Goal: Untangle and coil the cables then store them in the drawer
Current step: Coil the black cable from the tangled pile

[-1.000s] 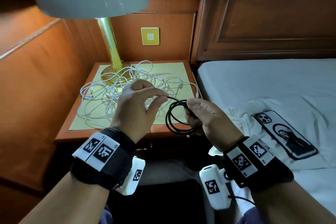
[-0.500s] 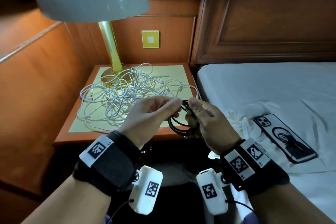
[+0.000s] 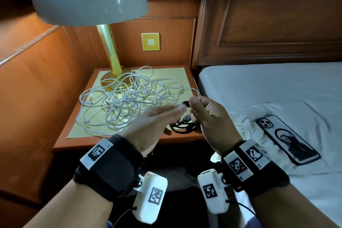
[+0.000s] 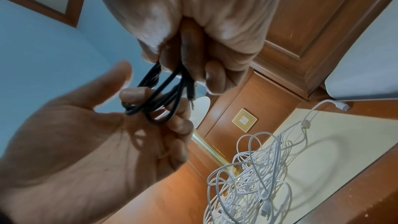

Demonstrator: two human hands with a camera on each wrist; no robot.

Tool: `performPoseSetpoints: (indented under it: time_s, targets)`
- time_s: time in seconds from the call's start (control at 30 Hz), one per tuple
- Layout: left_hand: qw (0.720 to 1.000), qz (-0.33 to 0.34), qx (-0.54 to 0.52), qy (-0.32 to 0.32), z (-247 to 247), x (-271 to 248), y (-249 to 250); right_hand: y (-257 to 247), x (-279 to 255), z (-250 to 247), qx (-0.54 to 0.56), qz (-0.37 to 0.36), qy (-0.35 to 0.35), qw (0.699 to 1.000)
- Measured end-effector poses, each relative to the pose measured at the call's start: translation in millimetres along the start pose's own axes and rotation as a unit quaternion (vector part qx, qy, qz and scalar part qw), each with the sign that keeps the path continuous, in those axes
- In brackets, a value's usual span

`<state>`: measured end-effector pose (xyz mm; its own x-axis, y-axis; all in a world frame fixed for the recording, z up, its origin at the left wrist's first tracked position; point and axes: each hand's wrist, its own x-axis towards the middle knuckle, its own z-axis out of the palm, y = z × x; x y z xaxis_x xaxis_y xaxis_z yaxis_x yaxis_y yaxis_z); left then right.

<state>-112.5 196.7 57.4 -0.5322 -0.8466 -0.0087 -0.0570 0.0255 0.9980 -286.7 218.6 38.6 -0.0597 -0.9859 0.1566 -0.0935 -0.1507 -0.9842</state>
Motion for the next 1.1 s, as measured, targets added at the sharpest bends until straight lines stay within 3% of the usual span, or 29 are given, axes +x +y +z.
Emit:
performPoseSetpoints:
  time_s: [0.1,0.2,0.27,0.33,0.47,0.67,0.73,0.87,0.97,1.1]
  targets:
    - [0.995,0.023,0.076,0.059,5.9,3.2,-8.3,0.3,0.5,-0.2,-0.022,-0.021,0.018,0.999]
    - [0.984,0.035,0.076,0.158,8.6,8.5,-15.5,1.5,0.0,0.9,-0.066,-0.046,0.040,0.996]
    - [0.972,0.046,0.069,0.219,8.3,10.4,-15.7,4.5,1.0,0.0,-0.091,-0.061,0.062,0.992]
    - [0.952,0.077,0.129,0.266,8.7,9.7,-15.2,7.4,2.4,-1.1,-0.119,-0.078,0.073,0.987]
    - [0.909,0.135,0.246,0.308,15.2,6.9,-14.1,10.4,1.9,-0.6,-0.160,-0.106,0.065,0.979]
    - [0.877,0.135,0.332,0.320,14.5,8.4,-19.0,14.5,-4.4,3.0,-0.220,-0.135,0.024,0.966]
    - [0.894,0.118,0.304,0.308,12.9,9.3,-18.6,12.2,-5.7,6.0,-0.205,-0.136,0.022,0.969]
    - [0.944,0.079,0.148,0.283,10.9,7.6,-11.3,4.2,-0.8,4.7,-0.112,-0.116,0.052,0.986]
    - [0.953,0.065,0.124,0.269,9.1,5.1,-11.5,1.9,0.2,2.9,-0.059,-0.085,0.068,0.992]
    - [0.962,0.058,0.096,0.251,7.5,5.6,-10.9,2.3,0.0,1.2,0.010,-0.034,0.041,0.999]
